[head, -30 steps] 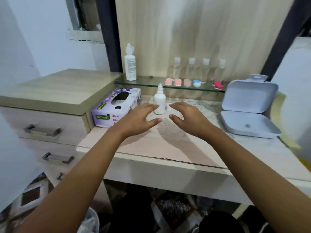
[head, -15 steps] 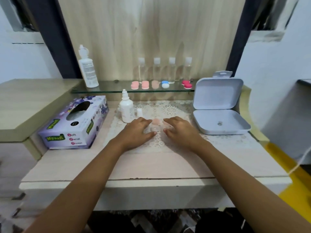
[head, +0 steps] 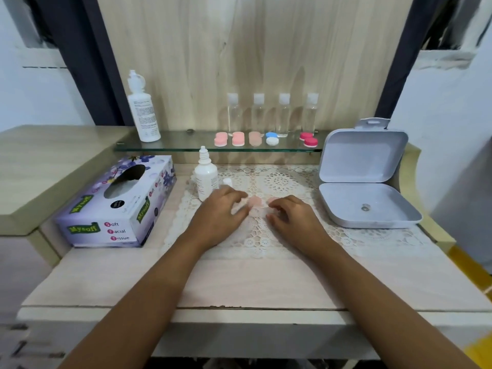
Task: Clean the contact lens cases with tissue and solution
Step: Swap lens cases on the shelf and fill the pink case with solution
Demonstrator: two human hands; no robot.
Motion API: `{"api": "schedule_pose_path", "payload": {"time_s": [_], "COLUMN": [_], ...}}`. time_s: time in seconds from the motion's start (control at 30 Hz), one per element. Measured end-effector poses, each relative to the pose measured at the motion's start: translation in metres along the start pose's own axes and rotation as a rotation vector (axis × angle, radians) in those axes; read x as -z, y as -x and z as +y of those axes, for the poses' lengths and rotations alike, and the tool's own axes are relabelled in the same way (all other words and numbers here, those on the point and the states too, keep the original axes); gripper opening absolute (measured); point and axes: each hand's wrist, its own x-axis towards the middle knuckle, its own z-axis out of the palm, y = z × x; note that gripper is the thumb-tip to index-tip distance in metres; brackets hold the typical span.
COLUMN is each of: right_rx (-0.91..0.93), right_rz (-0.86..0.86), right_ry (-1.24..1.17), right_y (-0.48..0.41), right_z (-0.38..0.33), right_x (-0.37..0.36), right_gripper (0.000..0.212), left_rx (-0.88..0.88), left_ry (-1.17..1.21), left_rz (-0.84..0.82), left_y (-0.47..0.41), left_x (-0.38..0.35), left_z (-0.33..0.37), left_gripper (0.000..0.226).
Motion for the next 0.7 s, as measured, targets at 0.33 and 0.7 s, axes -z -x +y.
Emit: {"api": "schedule_pose_path", "payload": {"time_s": [0.33,0.7], "right_rx": [0.024,0.026], "right_rz": [0.032,0.022], "right_ry": [-0.014,-0.009], "right_y": [0.002,0.001], "right_z": [0.0,0.0], "right_x": [0.0,0.002], "right_gripper": [0.02,0.025], "left_rx": [0.528,0.383], "left_ry": [0.368,0.424], "left_rz": [0.292,0.269], "left_y": [-0.031,-0.026], "left_x": [0.023,0.012], "left_z": [-0.026,-0.034], "left_gripper": [0.079,0.049]}}
